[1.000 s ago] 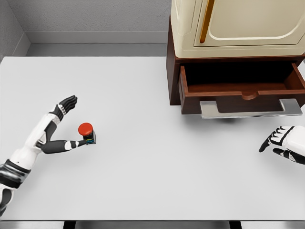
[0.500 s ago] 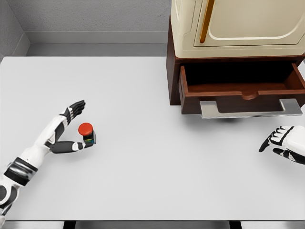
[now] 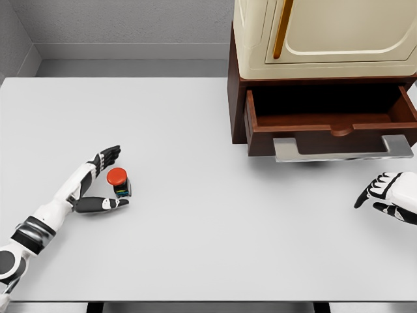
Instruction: Put the switch into the drawer with left arm, and close the drawer with right arm
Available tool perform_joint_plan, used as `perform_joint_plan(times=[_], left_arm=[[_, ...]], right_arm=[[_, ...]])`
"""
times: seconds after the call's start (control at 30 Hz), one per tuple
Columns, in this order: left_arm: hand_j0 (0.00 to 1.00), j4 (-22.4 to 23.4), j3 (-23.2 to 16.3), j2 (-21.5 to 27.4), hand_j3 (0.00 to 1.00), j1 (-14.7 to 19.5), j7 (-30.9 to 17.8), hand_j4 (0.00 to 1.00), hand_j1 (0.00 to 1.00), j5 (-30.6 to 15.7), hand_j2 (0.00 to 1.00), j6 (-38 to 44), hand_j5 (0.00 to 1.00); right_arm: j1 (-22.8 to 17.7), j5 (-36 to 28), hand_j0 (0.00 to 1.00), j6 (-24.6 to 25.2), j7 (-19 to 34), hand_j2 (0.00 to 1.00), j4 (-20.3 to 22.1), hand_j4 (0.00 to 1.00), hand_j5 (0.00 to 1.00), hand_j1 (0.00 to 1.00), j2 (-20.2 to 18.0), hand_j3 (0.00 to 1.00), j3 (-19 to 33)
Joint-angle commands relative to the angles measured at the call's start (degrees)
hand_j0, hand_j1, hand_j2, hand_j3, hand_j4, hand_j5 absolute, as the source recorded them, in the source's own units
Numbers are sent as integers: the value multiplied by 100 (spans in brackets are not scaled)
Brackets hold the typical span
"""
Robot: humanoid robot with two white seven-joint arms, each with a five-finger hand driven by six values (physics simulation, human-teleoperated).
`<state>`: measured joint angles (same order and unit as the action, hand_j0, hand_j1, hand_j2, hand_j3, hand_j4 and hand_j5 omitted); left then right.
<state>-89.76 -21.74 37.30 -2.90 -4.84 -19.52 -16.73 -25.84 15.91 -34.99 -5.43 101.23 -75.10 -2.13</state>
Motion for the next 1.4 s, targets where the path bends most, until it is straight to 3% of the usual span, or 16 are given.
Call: perform_joint_plan(times=[0.0,0.07,0.37,0.47,0.57,0.7,1.37], left_arm=[[88,-6,3,6,88,0,1,88,88,1,88,20,88],[79,-15,3,6,79,9,1,79,79,141,79,-23,79],[79,-85,3,6,79,-44,1,79,79,317,79,-50,79],[68,-94,3,6,68,-44,1,68,68,317,68,-59,68],[64,-94,3,6,64,-44,1,64,64,317,64,-120,64],[49,-94,3,6,49,-62,1,49,49,317,49,-129,49],[37,-516,64,-3,37,-44,1,37,37,440,37,-191,37]], right_arm=[[0,-35,53,-1,-2,53,2,53,53,53,-13,53,2],[0,-35,53,-1,-2,53,2,53,53,53,-13,53,2],[0,-35,53,-1,-2,53,2,53,53,53,-13,53,2],[0,-35,53,-1,-2,53,2,53,53,53,-13,53,2],[0,-35,53,-1,-2,53,2,53,53,53,-13,53,2],[0,-35,54,-1,-2,54,2,54,54,54,-13,54,2],[0,-35,53,-1,-20,53,2,53,53,53,-13,53,11]])
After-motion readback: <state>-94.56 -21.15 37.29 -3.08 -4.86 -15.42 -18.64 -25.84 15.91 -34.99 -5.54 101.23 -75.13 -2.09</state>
